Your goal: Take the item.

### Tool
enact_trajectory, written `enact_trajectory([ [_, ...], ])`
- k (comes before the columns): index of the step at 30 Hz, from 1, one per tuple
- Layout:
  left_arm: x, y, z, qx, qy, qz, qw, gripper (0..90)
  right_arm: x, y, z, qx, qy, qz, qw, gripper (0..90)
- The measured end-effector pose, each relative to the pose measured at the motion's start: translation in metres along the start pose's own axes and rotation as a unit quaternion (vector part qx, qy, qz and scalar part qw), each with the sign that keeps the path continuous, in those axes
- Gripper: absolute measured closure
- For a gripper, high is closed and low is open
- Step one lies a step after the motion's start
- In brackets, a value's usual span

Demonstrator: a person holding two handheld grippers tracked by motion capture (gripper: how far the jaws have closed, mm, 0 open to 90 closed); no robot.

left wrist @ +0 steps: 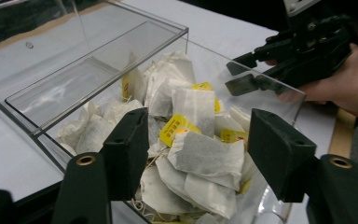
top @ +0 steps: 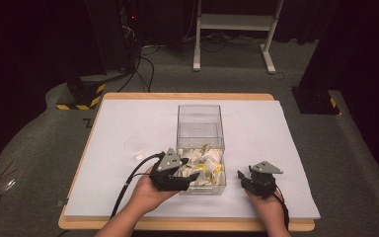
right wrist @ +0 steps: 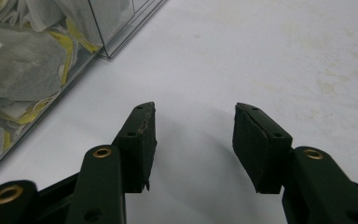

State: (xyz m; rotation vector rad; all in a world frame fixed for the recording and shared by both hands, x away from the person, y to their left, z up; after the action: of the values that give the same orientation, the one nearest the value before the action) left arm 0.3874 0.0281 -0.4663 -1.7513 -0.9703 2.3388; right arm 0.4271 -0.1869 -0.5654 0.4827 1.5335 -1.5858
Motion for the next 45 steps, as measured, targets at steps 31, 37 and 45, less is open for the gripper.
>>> enact_trajectory([
  [31, 0.014, 0.045, -0.008, 0.035, -0.007, -0.194, 0.9803, 46.6, 0.001, 0.0, -0.002, -0.005, -0.006, -0.003, 1.0, 49.2],
  [37, 0.017, 0.045, -0.008, 0.039, 0.006, -0.22, 0.9746, 51.1, 0.0, 0.0, -0.002, -0.004, -0.006, -0.003, 1.0, 49.2],
  [45, 0.021, 0.044, -0.01, 0.03, 0.037, -0.25, 0.9671, 61.7, 0.0, 0.0, -0.002, -0.004, -0.007, -0.001, 1.0, 48.9],
])
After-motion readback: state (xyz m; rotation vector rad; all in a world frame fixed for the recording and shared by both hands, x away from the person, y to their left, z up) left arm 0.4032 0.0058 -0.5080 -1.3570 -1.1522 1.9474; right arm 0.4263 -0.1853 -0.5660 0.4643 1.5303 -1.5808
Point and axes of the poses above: each handheld gripper's, and its own axes: y roughly forward along the jaws, x roughly out of its underside, z roughly to its right, the point moved 10 cm from there along y, roughly forward along the jaws, and after that the axes turned 13 degrees about x, right-handed, at the moved point
